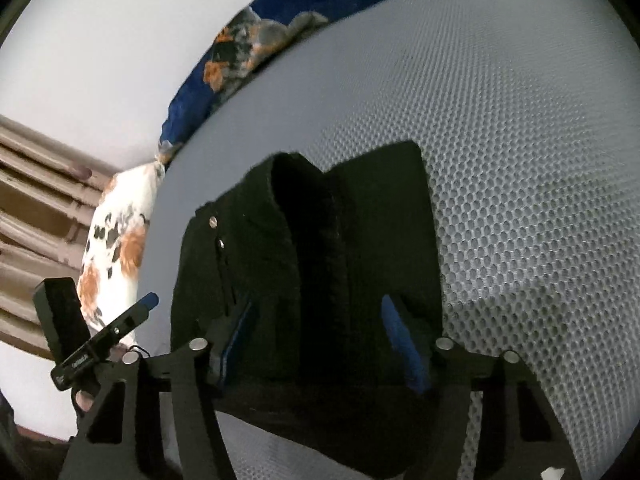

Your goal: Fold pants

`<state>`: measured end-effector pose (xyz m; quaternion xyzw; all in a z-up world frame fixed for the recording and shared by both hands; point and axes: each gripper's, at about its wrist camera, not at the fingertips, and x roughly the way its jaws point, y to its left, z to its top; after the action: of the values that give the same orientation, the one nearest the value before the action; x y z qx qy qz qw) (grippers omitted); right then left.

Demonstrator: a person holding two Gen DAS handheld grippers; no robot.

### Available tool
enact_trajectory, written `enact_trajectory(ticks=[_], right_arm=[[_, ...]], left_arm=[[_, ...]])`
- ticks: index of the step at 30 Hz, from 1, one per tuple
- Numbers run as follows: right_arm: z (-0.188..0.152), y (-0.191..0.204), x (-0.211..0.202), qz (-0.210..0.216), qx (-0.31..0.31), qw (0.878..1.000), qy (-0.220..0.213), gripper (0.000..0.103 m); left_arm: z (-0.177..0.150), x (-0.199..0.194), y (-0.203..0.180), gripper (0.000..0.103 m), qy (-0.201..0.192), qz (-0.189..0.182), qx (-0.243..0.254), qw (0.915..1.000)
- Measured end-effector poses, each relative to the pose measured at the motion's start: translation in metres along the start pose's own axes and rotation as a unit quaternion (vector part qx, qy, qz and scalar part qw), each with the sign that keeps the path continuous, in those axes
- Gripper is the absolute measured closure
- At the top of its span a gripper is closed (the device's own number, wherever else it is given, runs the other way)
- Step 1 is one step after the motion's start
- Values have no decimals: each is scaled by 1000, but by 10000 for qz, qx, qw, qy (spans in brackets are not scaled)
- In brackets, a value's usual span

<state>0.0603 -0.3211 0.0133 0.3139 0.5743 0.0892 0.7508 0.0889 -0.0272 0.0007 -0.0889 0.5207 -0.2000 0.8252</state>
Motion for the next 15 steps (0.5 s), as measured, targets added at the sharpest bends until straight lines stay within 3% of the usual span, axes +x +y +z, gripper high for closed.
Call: enact_trajectory(ticks=[5,10,15], right_arm=[[5,-3,7,289,-126,9995,3,44],[14,-8,23,705,-53,9974,152,60],[25,-6,33,910,-159,9957,111,62]], left_arm=[[-5,3,12,21,85,191,-157,9997],[-8,9,12,21,160,298,-156,9993],[-11,16,10,21,223,449,-137,9986]])
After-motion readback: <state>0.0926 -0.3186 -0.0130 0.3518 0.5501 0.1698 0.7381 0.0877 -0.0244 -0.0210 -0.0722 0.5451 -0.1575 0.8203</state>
